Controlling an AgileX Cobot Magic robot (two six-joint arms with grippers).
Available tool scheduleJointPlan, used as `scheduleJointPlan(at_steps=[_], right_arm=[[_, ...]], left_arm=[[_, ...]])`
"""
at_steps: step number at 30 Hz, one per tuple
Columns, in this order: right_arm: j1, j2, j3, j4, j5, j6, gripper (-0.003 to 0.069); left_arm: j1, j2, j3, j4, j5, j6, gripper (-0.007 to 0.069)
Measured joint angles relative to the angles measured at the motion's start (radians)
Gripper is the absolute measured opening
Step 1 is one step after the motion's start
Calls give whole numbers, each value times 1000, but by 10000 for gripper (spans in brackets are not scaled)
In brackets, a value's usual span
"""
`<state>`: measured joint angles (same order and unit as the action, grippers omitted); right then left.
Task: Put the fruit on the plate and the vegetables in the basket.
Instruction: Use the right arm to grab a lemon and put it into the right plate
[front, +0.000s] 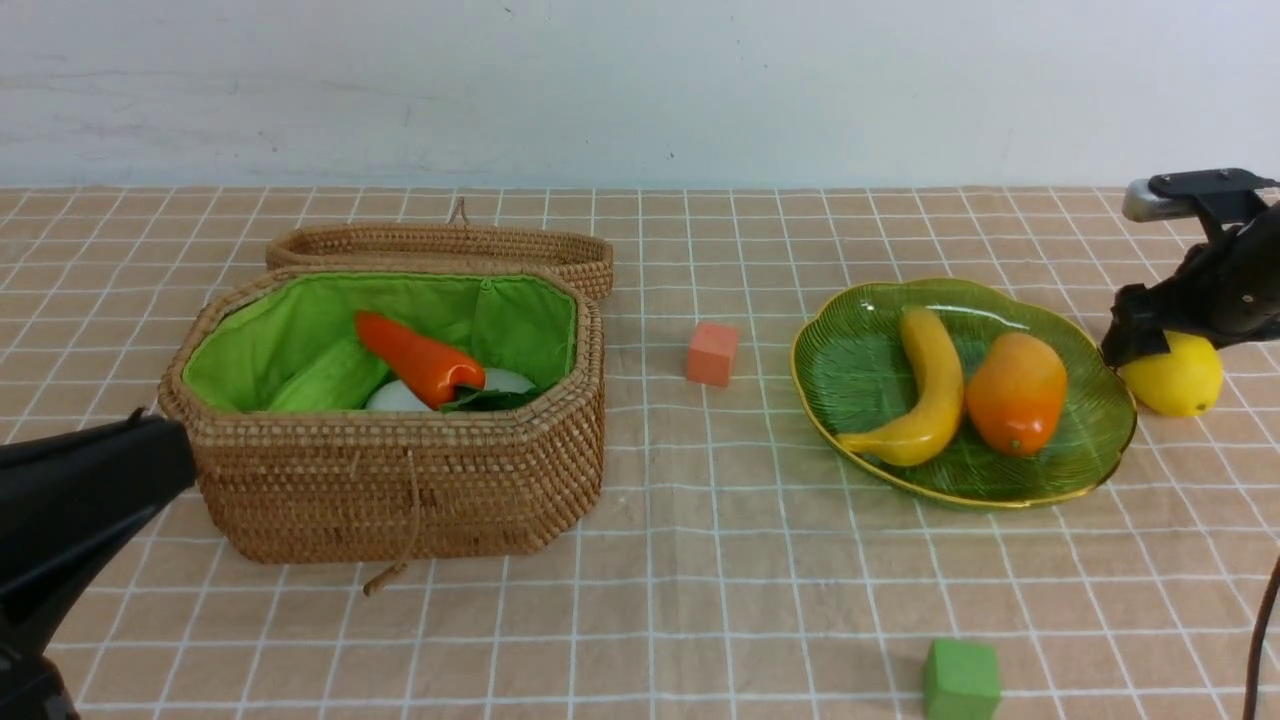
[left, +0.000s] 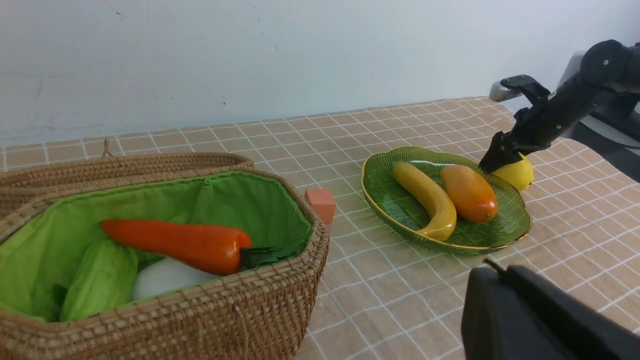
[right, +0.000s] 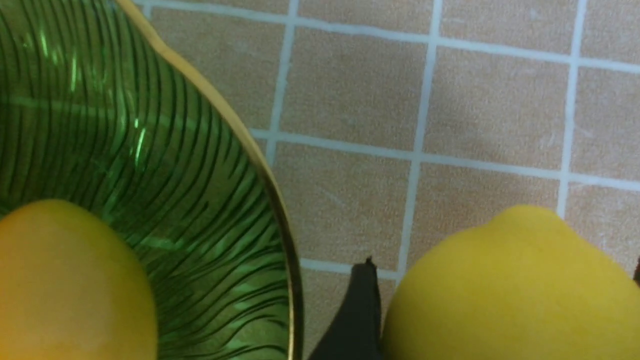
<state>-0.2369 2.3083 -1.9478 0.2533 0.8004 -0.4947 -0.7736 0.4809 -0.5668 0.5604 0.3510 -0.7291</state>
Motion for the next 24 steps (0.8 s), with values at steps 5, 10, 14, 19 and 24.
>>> scheduleJointPlan(at_steps=[5, 10, 14, 19, 24], right_arm=[[-11, 5, -1, 1, 2, 21, 607], [-11, 5, -2, -4, 15, 99, 591], [-11, -27, -4, -27, 85, 170, 591], [-8, -166, -19, -16, 189, 286, 591], [59, -289, -22, 118, 308, 267, 591]], left_arm=[[0, 0, 0, 0, 0, 0, -7], [0, 0, 0, 0, 0, 0, -6], [0, 0, 0, 0, 0, 0, -7], [0, 0, 0, 0, 0, 0, -7], [0, 0, 0, 0, -1, 0, -7]])
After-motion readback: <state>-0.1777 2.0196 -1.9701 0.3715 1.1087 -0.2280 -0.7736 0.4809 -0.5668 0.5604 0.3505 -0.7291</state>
